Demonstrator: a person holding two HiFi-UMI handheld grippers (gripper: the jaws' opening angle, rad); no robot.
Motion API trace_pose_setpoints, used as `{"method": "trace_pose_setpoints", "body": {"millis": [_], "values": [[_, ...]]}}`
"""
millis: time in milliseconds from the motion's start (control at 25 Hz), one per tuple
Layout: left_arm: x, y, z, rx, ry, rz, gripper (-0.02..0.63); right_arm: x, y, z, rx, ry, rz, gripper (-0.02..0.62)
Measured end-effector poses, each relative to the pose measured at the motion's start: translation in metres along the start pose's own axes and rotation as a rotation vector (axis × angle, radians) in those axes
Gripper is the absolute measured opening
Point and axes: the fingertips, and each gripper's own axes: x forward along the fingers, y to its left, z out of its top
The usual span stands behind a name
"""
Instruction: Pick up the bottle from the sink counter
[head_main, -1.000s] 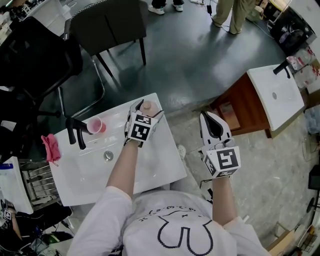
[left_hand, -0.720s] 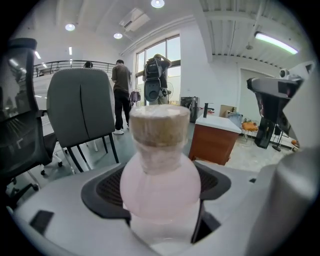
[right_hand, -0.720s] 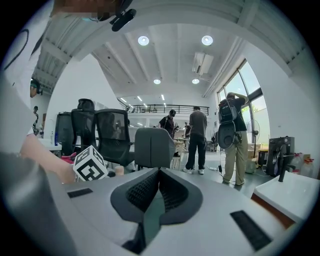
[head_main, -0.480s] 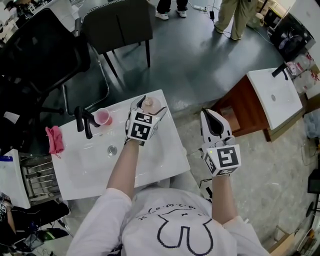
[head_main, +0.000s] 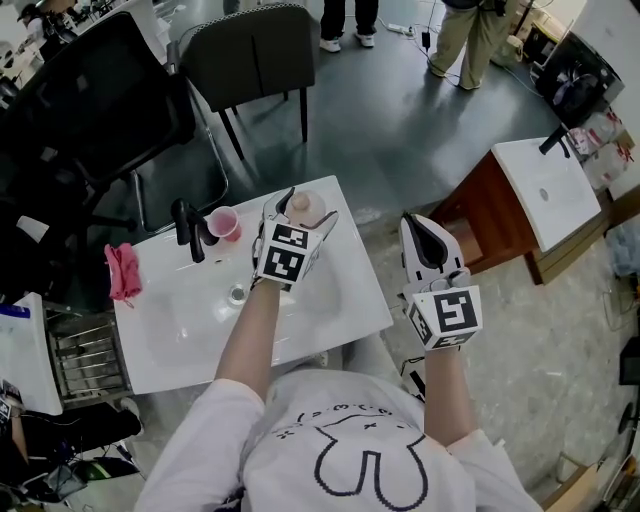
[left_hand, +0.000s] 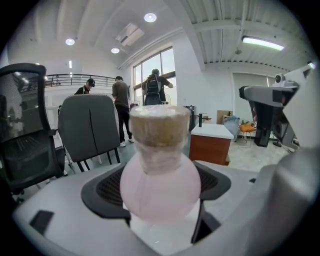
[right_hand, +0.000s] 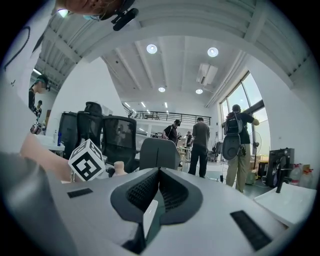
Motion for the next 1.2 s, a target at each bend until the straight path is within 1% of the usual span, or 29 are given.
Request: {"method": "trace_pose_setpoints", "body": {"millis": [320, 520, 640, 840, 1000, 1200], "values": [[-0.044, 0.003, 0.002, 0.017, -0.032, 0.006, 0.402, -0.011, 0.033, 0.016, -0.024, -0.018, -0.002, 0.025], [-0.07, 0.005, 0.011, 0.021, -0.066, 0.036, 0.402, -0.021, 0.047, 0.024, -0.054, -0.023, 0.016, 0.025], [-0.082, 0.003, 0.016, 0.014, -0.092, 0.058, 0.402, -0.027, 0.05, 0.027, -0.069, -0.03, 0.032, 0.025], [-0.101, 0.0, 0.028, 0.0, -0.129, 0.099, 0.402, -0.029, 0.049, 0.037, -0.102, -0.049, 0.086, 0.025], [-0.117, -0.003, 0.044, 0.006, -0.168, 0.139, 0.402, -0.033, 0.039, 0.048, -0.088, -0.072, 0.095, 0.025], [-0.142, 0.003, 0.055, -0.004, -0.199, 0.197, 0.402, -0.034, 0.041, 0.056, -0.082, -0.087, 0.121, 0.025]]}}
